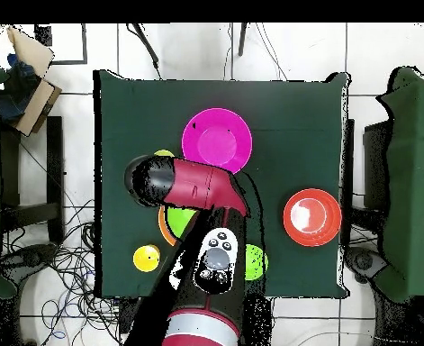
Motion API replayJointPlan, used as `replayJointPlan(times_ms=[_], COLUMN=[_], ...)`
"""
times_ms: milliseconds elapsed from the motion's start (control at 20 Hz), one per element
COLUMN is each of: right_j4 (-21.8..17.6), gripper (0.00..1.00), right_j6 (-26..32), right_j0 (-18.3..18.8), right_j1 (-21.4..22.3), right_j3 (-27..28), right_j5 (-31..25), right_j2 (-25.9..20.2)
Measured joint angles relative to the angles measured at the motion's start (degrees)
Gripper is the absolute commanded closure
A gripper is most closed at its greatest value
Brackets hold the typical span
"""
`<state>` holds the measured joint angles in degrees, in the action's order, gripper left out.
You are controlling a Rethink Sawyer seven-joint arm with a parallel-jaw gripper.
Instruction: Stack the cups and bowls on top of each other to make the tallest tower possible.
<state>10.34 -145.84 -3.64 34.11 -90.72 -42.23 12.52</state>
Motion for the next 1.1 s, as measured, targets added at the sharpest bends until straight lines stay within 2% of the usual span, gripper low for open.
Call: replayJointPlan(times_ms=[650,950,1100], right_j4=[0.0,-0.8,-1.6], gripper=[0.00,0.00,0.00], right_j6=[0.0,0.0,0.0], right_j0=[-0.5,-1.5,-2.2], right_j1=[0.8,3.4,5.4], right_j3=[-0.4,-0.4,-0.4], right_j5=[-0.3,-4.4,-8.4], right_j2=[-0.1,0.6,1.3])
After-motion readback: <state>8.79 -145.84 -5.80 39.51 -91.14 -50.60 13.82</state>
